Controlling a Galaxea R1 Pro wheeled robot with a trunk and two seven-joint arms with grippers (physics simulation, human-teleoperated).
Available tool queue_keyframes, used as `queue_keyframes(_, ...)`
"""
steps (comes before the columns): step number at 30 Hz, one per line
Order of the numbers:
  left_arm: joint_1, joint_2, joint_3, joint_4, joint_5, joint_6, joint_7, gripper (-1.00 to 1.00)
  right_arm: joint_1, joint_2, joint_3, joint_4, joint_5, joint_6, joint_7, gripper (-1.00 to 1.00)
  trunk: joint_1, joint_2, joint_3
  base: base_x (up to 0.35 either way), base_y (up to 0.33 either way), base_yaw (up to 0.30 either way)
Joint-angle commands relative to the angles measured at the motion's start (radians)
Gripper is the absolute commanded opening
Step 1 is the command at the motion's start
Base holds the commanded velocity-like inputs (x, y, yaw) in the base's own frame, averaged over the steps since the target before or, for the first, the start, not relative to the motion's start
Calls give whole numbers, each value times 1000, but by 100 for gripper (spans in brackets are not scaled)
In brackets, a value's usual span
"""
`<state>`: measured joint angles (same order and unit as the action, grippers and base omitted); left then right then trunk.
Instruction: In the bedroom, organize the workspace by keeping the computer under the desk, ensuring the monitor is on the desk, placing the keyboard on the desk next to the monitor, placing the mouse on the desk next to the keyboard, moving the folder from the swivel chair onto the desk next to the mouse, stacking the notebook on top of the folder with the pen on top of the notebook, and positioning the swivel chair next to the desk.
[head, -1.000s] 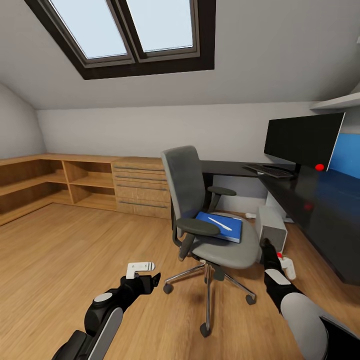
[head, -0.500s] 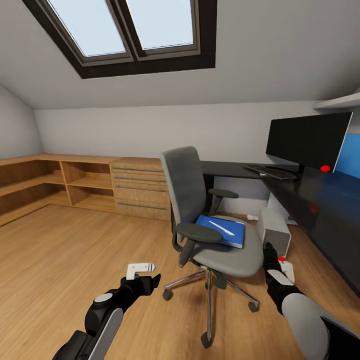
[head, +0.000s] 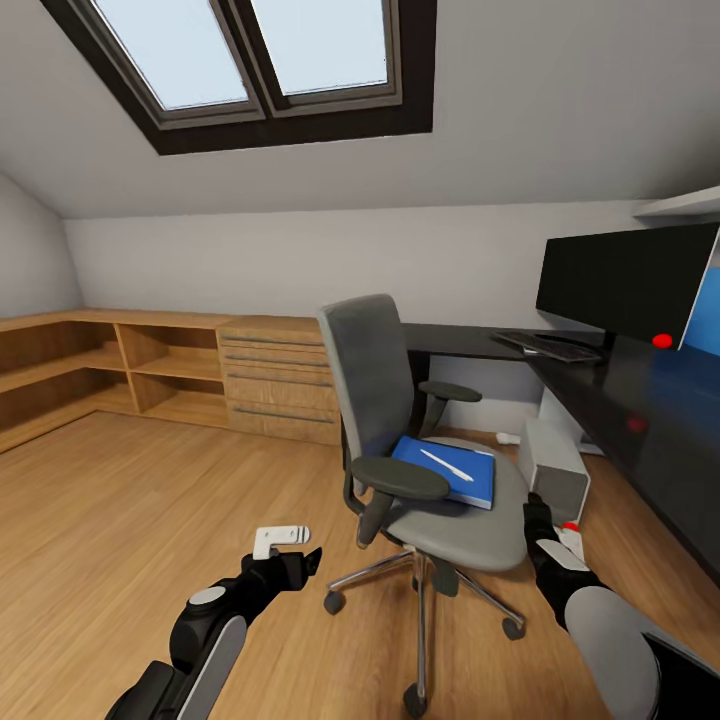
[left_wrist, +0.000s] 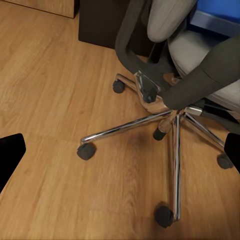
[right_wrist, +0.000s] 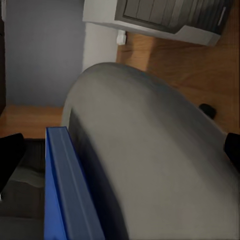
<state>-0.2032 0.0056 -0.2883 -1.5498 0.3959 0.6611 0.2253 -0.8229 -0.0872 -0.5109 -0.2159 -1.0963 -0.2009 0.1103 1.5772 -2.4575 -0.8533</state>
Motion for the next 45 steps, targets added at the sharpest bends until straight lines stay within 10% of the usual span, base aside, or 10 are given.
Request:
queue_keyframes(1,-1,1,-2,-1,10,3,9,100,-1,-1,0,3,-11,-3,6,100,0,0,-1,5,0,0)
queue_keyframes(45,-1,1,-8,8,11,2,8,100,-1,3,0,1,-20,-6,-8,100,0,0,28,94,0,155)
